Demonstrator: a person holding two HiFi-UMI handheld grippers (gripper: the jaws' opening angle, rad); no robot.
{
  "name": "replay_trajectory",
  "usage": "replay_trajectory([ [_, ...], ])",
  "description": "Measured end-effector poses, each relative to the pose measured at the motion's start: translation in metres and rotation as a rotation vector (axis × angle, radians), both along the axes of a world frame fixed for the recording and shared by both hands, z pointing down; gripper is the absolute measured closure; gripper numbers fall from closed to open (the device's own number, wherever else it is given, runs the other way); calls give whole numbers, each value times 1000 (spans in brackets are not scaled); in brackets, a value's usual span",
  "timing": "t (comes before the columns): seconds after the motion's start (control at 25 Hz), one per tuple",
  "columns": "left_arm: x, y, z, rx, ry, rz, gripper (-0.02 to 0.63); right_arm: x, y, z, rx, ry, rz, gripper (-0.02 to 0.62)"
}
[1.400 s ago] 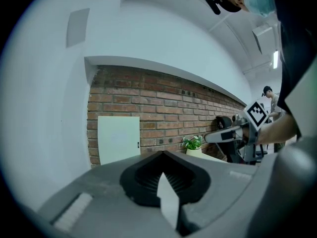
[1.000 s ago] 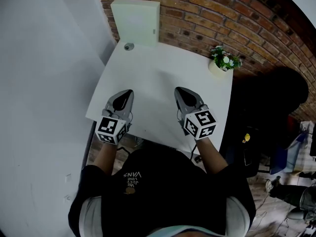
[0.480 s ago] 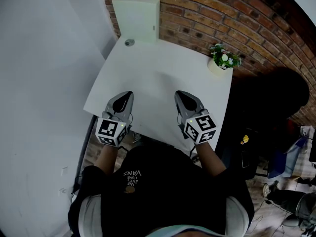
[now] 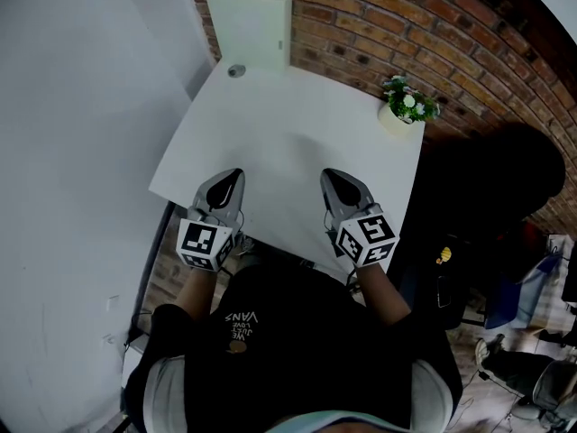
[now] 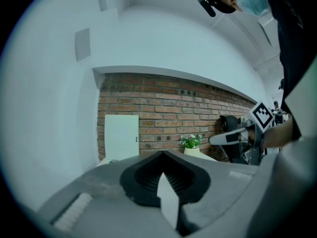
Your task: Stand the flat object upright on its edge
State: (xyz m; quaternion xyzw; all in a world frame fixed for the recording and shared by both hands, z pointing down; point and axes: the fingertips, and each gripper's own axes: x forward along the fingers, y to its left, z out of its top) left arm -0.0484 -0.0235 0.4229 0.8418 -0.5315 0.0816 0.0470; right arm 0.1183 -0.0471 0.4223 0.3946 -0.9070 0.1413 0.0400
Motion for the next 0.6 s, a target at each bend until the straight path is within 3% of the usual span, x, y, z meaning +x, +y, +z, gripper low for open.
replay_trajectory([
  [0.6, -1, 7, 3, -9, 17, -19, 606, 1, 2, 5, -4, 14, 2, 598],
])
